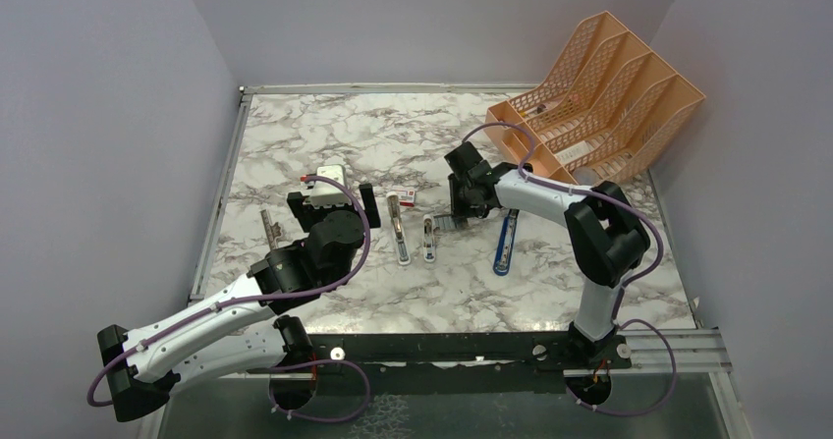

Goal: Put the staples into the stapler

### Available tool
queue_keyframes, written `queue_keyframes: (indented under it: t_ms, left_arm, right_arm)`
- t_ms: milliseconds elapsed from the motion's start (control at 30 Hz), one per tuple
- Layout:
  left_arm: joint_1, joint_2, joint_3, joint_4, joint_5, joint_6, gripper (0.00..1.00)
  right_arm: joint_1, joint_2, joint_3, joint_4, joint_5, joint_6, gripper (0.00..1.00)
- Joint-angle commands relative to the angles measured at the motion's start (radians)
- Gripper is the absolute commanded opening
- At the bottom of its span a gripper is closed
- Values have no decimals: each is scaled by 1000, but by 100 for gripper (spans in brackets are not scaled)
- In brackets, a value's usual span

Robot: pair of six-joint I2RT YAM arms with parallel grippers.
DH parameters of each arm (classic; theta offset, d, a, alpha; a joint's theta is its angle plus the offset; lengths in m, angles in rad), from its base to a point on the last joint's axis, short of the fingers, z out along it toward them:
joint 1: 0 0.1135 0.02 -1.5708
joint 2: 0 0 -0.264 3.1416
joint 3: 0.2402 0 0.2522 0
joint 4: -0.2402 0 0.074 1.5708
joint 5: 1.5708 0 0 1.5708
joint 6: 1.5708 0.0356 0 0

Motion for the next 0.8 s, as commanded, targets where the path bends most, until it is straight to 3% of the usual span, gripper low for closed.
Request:
queue_keyframes:
  t_ms: [0, 767]
  left_arm:
    - [3, -10, -3, -2, -17, 1, 99]
    - [3, -9, -2, -2, -19, 3, 99]
  right_arm:
    - [-1, 33, -4, 20, -34, -29, 32]
    - [-2, -29, -19, 24, -27, 33, 22]
